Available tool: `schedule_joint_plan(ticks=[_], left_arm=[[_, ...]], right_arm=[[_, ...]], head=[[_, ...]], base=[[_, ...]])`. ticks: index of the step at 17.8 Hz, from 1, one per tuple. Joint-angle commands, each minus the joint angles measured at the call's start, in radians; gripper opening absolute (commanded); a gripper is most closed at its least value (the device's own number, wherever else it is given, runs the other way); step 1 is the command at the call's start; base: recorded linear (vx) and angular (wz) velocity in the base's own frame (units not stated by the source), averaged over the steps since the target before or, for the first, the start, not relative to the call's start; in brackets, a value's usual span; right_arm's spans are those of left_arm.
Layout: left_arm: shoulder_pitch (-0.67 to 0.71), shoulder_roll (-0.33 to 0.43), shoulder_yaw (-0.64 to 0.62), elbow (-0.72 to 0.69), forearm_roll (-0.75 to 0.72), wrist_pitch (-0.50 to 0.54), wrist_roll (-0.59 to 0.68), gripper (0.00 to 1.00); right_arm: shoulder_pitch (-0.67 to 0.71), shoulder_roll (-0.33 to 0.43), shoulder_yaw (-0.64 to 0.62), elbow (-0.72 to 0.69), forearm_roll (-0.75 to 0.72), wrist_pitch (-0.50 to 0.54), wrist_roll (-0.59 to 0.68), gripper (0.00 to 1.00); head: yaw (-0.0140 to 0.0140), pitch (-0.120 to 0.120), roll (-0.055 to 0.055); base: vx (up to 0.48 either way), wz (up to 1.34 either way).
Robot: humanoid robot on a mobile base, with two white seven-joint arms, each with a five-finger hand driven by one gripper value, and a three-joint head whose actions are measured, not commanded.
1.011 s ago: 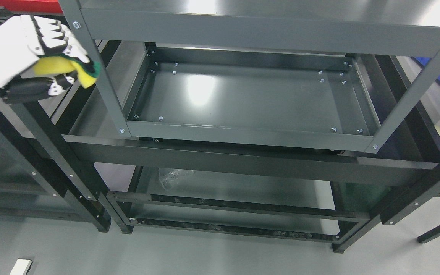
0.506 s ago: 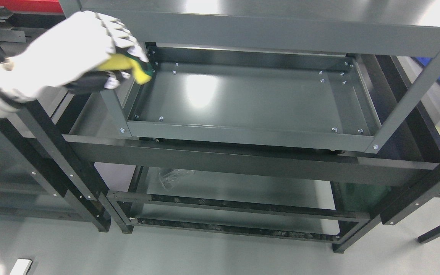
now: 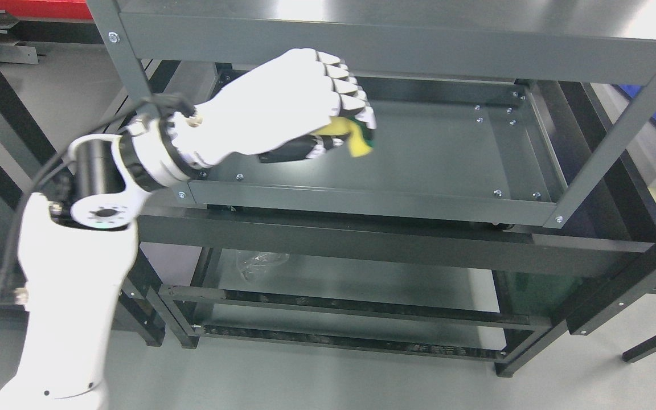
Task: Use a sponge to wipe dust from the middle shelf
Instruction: 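Wipe the sponge back across the shelf away from the left arm, then withdraw the left hand holding the sponge out of the shelf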
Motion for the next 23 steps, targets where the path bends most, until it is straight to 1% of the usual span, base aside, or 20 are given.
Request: schedule_joint_plan(ticks=[1,4,5,6,8,12,13,14,15,17,18,19,20,21,23], left_arm=[[-0.070,-0.130,-0.391,0.043,-0.129,0.054,0.183,0.02],[-0.192,-0.130,-0.585,0.110,-0.133,0.274,0.303,0.03],[-0.208,-0.130,-0.653,0.118,-0.129,0.338,0.335,0.04],[-0.210,-0.130,-0.710,0.124,-0.127,0.375,0.348,0.05],[-0.210,-0.130,-0.749,0.141,-0.124,0.385,0.363,0.05],[-0.200,-0.130,-0.750,0.146,-0.088,0.385,0.369,0.06],[-0.175,-0.130,-0.752,0.150,-0.045,0.395,0.369,0.06],[-0.120,-0.130,-0.747,0.160,0.001,0.403,0.369,0.05],[-0.034,-0.130,-0.731,0.164,0.056,0.412,0.379,0.05],[0.171,-0.130,-0.637,0.172,0.136,0.419,0.494,0.05],[0.238,-0.130,-0.593,0.170,0.156,0.419,0.536,0.05],[0.299,-0.130,-0.526,0.167,0.196,0.417,0.572,0.05],[0.360,-0.130,-0.452,0.158,0.280,0.417,0.579,0.04],[0.393,-0.130,-0.381,0.155,0.355,0.417,0.581,0.04],[0.437,-0.130,-0.222,0.155,0.452,0.419,0.580,0.03]], right_arm=[[-0.001,-0.017,0.000,-0.017,0.000,0.000,0.000,1.00],[0.000,-0.017,0.000,-0.017,0.000,0.000,0.000,1.00],[0.000,-0.017,0.000,-0.017,0.000,0.000,0.000,1.00],[0.000,-0.017,0.000,-0.017,0.000,0.000,0.000,1.00],[-0.001,-0.017,0.000,-0.017,0.000,0.000,0.000,1.00],[-0.001,-0.017,0.000,-0.017,0.000,0.000,0.000,1.00],[0.000,-0.017,0.000,-0.017,0.000,0.000,0.000,1.00],[0.000,-0.017,0.000,-0.017,0.000,0.000,0.000,1.00],[0.000,-0.017,0.000,-0.017,0.000,0.000,0.000,1.00],[0.000,-0.017,0.000,-0.017,0.000,0.000,0.000,1.00],[0.000,-0.017,0.000,-0.017,0.000,0.000,0.000,1.00],[-0.001,-0.017,0.001,-0.017,0.000,0.000,0.000,1.00],[0.000,-0.017,0.000,-0.017,0.000,0.000,0.000,1.00],[0.000,-0.017,0.000,-0.017,0.000,0.000,0.000,1.00],[0.000,-0.017,0.000,-0.017,0.000,0.000,0.000,1.00]], head=[[0.0000,0.000,0.000],[0.0000,0.000,0.000],[0.0000,0.000,0.000],[0.0000,0.000,0.000],[0.0000,0.000,0.000],[0.0000,0.000,0.000],[0.0000,0.000,0.000],[0.0000,0.000,0.000],[0.0000,0.000,0.000],[0.0000,0.000,0.000],[0.0000,0.000,0.000],[0.0000,0.000,0.000],[0.0000,0.000,0.000],[0.0000,0.000,0.000],[0.0000,0.000,0.000]], base=[[0.000,0.00],[0.000,0.00],[0.000,0.00],[0.000,0.00],[0.000,0.00],[0.000,0.00],[0.000,0.00],[0.000,0.00],[0.000,0.00],[0.000,0.00],[0.000,0.00],[0.000,0.00],[0.000,0.00],[0.000,0.00],[0.000,0.00]])
